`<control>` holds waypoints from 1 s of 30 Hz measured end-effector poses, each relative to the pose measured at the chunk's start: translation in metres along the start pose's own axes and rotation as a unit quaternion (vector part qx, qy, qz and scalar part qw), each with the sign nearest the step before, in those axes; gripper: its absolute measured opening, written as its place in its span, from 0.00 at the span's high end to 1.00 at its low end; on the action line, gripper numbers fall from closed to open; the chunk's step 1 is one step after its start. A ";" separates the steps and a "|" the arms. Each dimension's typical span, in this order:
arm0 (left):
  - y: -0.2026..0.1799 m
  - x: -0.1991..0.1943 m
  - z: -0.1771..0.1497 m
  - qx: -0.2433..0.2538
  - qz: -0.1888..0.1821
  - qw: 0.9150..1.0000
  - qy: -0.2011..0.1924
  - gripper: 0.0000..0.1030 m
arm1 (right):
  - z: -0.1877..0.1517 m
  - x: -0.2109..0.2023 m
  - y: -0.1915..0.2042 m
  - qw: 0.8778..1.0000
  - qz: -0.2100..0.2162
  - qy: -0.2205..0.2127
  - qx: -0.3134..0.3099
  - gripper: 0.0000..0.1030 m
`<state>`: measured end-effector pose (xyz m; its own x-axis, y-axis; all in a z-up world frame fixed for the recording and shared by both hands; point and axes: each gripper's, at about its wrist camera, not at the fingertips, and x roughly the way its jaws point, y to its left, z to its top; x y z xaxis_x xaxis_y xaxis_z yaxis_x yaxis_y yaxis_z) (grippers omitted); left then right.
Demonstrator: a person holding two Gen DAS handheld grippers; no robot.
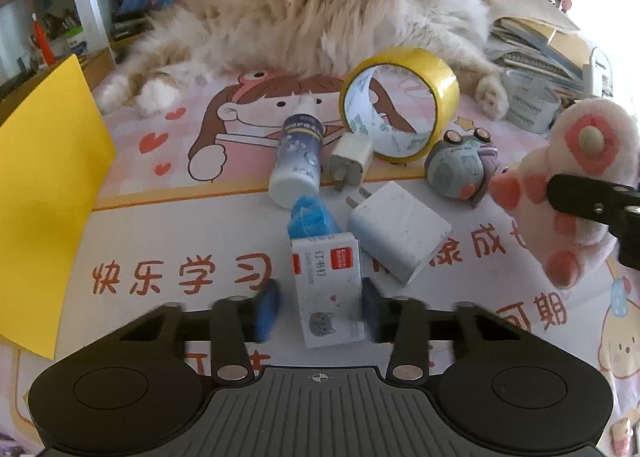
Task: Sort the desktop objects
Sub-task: 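Grasp the pink plush pig with the right tool while the left tool grasps the white card box, then carry the plush pig and card box toward the yellow box with both tools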
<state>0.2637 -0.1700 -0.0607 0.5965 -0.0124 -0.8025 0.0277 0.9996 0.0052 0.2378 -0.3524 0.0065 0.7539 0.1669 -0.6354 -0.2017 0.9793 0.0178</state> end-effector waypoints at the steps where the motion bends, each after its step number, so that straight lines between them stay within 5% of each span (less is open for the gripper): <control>1: 0.000 -0.002 -0.001 0.000 -0.002 1.000 -0.001 0.72 | 0.000 0.001 0.000 1.000 0.002 0.002 0.000 0.47; 16: 0.019 -0.058 -0.007 -0.008 0.025 0.996 -0.090 0.72 | 0.004 -0.003 0.017 0.999 0.021 -0.019 -0.025 0.47; 30: 0.061 -0.108 -0.017 -0.013 -0.007 0.992 -0.128 0.72 | 0.002 -0.043 0.045 0.999 -0.008 -0.045 -0.002 0.48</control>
<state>0.1878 -0.1069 0.0162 0.7804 -0.0297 -0.6246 0.0195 0.9995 -0.0232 0.1975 -0.3148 0.0359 0.8096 0.1619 -0.5642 -0.1918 0.9814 0.0063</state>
